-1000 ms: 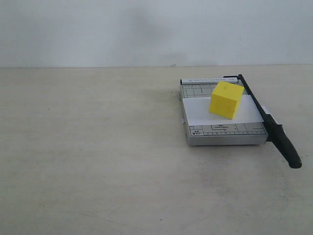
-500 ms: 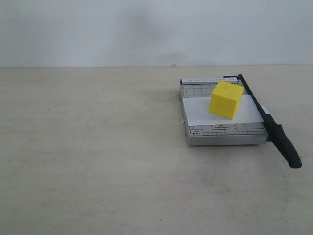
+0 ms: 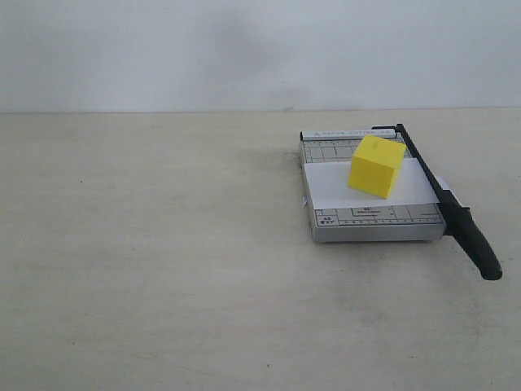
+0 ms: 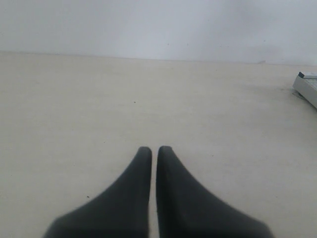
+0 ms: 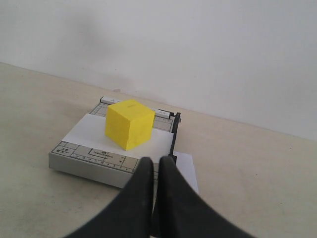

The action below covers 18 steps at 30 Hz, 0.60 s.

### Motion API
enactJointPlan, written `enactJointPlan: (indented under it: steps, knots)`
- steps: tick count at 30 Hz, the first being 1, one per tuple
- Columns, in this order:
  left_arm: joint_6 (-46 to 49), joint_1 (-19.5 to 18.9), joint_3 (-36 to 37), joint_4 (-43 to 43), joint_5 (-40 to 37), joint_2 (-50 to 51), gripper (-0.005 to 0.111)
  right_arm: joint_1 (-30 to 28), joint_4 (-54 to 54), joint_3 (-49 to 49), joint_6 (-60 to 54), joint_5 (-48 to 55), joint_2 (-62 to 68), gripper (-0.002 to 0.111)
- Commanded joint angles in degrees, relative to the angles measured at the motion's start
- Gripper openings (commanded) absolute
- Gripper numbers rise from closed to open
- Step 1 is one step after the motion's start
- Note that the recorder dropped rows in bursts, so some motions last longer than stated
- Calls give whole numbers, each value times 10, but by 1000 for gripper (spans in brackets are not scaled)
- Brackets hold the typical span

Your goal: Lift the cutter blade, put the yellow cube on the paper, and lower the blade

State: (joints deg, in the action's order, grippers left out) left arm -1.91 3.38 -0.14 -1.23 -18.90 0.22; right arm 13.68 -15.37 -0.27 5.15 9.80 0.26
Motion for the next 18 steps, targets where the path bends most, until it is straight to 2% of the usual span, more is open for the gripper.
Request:
enactJointPlan:
  steps: [1,18]
  knots:
    - [1,-2,1,-5,9,-2,4,0,1,3,1,-3,-3,4]
    - [1,-2,1,-5,9,-2,4,0,0,3,1,-8,-3,4]
